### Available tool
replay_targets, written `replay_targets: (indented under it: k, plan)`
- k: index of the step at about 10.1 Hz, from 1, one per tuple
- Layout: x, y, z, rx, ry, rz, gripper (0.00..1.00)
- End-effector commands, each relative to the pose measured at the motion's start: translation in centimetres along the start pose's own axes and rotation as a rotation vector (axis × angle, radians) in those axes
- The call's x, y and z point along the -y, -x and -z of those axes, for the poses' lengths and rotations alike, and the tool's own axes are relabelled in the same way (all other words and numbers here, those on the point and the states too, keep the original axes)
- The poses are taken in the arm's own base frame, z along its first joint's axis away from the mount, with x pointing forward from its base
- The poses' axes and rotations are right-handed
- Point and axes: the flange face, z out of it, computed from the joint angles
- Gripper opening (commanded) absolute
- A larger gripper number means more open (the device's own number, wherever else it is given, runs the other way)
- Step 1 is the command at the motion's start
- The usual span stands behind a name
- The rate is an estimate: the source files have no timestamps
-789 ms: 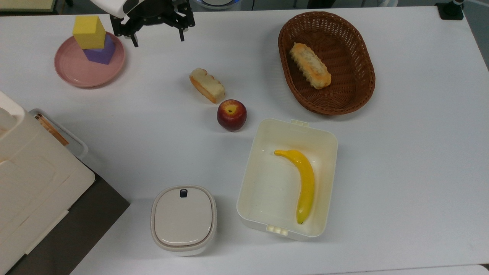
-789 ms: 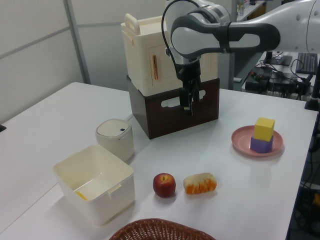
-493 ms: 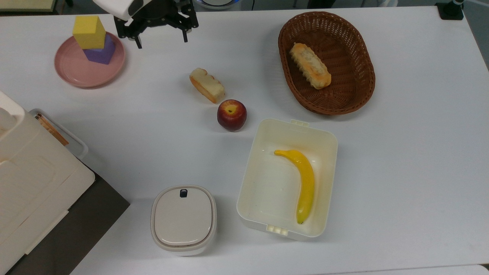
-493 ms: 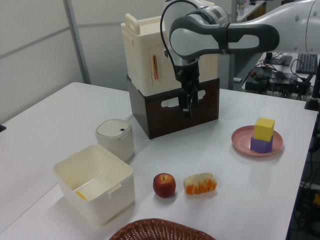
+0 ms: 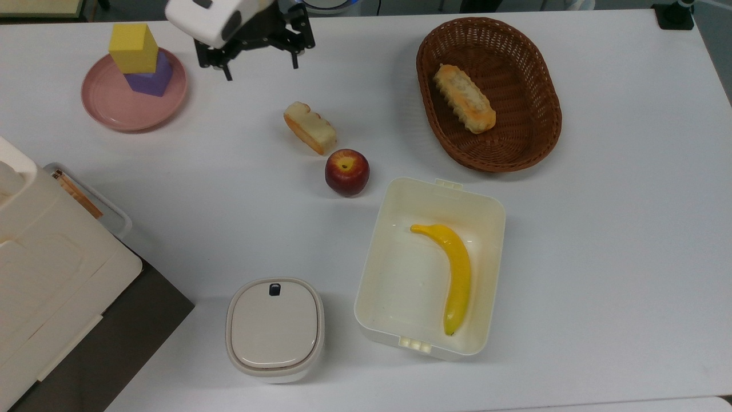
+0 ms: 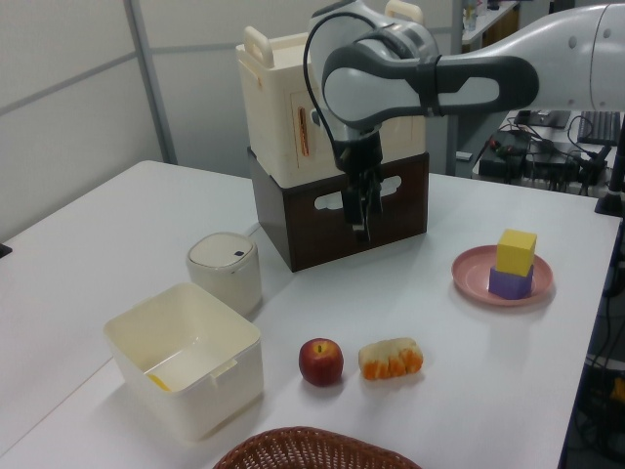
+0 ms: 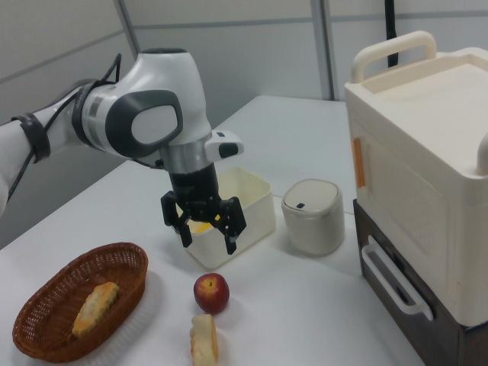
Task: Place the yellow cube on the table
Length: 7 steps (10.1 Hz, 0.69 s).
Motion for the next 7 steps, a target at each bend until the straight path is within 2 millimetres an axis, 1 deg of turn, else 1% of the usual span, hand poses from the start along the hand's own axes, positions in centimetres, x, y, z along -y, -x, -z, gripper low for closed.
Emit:
replay_targets:
  k: [1,2,4,5,7]
  plan:
    - [1.3,-0.6,-1.9,0.045,-0.016,0.017,1.00]
    - [2.0,-1.1,-2.6,0.059,-0.016,0.021,1.00]
    - [2.0,-2.0,-5.4,0.118,-0.004,0.038,1.00]
    - [2.4,-2.1,-6.5,0.144,0.003,0.048,1.00]
    - [3.6,-3.3,-9.0,0.187,0.001,0.070,1.00]
